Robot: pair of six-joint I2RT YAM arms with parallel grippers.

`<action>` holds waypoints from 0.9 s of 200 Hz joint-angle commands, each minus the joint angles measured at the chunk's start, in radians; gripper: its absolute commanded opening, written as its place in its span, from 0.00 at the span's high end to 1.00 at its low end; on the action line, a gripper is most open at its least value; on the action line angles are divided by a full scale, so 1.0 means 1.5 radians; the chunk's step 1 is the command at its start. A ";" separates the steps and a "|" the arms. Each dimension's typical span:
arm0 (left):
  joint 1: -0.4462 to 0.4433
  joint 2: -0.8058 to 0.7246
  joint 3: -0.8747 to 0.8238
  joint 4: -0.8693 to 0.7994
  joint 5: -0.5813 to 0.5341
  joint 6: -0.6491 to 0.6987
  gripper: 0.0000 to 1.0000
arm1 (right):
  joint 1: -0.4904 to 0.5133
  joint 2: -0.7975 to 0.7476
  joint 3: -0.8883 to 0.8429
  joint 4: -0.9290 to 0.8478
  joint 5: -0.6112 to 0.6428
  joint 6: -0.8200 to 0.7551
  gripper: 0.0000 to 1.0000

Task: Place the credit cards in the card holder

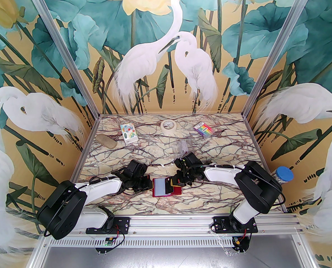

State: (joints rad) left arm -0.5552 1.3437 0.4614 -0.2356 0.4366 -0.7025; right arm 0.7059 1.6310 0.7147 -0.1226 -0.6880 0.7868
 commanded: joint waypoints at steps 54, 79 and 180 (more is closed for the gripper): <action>-0.010 0.029 -0.007 -0.002 -0.025 0.012 0.99 | 0.008 0.015 -0.011 -0.017 -0.004 0.002 1.00; -0.010 0.030 -0.007 -0.005 -0.027 0.013 0.99 | 0.009 0.019 -0.011 -0.015 -0.006 0.003 1.00; -0.012 0.036 -0.006 -0.001 -0.026 0.013 0.99 | 0.013 0.030 -0.008 -0.006 -0.002 0.008 1.00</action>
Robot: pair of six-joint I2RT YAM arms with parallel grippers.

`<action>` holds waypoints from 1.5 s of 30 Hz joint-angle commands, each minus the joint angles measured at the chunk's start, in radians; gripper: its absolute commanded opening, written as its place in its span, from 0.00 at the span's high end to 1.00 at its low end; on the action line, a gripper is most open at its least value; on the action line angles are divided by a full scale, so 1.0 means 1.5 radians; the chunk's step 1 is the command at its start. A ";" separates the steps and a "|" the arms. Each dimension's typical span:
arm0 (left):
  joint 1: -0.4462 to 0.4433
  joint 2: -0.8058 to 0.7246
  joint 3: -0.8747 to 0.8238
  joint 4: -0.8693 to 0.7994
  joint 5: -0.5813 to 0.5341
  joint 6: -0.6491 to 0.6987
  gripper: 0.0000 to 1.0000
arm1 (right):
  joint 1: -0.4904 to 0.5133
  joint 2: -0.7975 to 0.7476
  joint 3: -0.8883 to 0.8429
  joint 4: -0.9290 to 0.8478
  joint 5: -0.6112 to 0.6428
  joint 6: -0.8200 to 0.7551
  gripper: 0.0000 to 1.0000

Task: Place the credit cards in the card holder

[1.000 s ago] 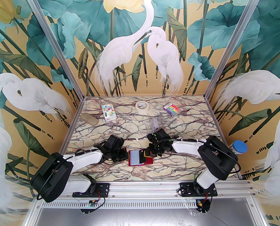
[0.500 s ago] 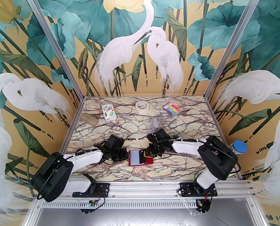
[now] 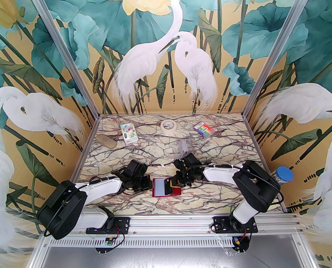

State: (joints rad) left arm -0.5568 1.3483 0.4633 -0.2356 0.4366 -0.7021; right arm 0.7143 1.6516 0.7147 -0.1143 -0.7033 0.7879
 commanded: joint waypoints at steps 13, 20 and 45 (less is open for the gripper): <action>-0.012 0.034 -0.008 0.001 -0.026 0.011 0.99 | 0.008 0.000 -0.021 0.003 0.030 0.026 1.00; -0.015 0.038 -0.008 0.002 -0.025 0.012 0.99 | 0.008 0.000 -0.033 0.026 0.044 0.042 1.00; -0.017 0.033 -0.009 -0.010 -0.031 0.012 1.00 | 0.009 0.008 -0.041 0.036 0.036 0.040 1.00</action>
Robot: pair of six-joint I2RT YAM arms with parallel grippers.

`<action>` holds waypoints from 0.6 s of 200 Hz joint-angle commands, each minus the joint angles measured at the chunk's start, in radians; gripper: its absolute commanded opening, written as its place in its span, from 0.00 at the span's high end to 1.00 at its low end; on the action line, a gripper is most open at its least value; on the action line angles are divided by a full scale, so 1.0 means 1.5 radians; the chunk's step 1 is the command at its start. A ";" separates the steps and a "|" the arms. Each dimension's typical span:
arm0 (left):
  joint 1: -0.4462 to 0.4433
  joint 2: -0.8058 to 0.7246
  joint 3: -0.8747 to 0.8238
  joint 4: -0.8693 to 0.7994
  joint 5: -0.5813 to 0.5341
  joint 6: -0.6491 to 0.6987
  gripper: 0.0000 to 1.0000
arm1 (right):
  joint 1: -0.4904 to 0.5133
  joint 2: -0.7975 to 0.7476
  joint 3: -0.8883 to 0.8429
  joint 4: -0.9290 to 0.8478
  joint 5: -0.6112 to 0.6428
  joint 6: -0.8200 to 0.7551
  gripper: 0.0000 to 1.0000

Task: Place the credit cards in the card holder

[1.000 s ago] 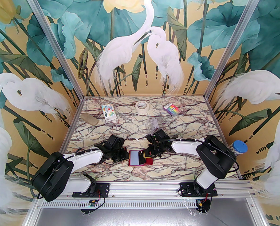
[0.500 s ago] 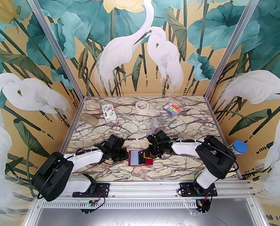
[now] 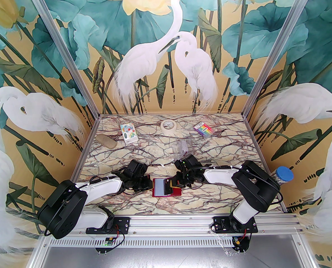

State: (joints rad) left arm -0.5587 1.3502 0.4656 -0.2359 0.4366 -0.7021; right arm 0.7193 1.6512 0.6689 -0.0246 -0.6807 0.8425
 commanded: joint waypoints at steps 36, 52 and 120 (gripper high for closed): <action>-0.016 0.033 -0.011 -0.009 -0.032 0.012 1.00 | 0.006 0.004 -0.001 -0.046 0.021 -0.008 0.92; -0.015 0.032 -0.011 -0.009 -0.032 0.012 1.00 | 0.005 -0.003 0.004 -0.058 0.024 -0.012 0.82; -0.015 0.030 -0.012 -0.007 -0.033 0.013 1.00 | 0.007 -0.019 0.028 -0.112 0.040 -0.031 0.62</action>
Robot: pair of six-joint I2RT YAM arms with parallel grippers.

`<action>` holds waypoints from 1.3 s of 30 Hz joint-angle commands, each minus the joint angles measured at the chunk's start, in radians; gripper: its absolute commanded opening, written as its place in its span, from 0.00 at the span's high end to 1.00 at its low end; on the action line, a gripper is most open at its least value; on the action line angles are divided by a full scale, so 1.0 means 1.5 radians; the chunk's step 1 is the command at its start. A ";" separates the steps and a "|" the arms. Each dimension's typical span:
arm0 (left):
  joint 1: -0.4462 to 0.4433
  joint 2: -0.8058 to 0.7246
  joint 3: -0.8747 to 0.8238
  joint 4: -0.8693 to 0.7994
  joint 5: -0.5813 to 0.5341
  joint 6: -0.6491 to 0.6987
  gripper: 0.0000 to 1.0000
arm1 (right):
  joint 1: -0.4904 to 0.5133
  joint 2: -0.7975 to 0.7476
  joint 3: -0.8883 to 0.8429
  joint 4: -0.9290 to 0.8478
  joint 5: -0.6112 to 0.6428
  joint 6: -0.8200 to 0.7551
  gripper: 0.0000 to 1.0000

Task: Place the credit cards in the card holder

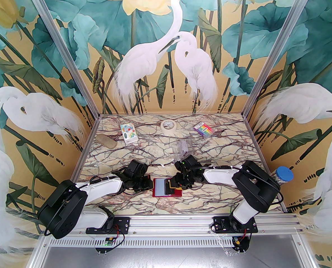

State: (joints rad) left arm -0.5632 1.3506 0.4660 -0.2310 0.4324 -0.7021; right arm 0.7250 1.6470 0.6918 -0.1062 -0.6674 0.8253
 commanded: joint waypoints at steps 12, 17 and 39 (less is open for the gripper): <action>-0.012 0.033 -0.016 -0.006 -0.031 0.012 1.00 | 0.020 -0.011 0.068 -0.158 0.094 -0.047 0.58; -0.012 0.032 -0.017 -0.006 -0.031 0.012 1.00 | 0.030 0.002 0.083 -0.162 0.098 -0.043 0.59; -0.012 0.041 -0.021 0.005 -0.027 0.012 1.00 | 0.063 0.047 0.123 -0.190 0.118 -0.035 0.60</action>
State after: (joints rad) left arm -0.5632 1.3567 0.4660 -0.2253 0.4362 -0.7021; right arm 0.8055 1.6951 0.8600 -0.3706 -0.5064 0.7776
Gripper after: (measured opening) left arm 0.033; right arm 0.403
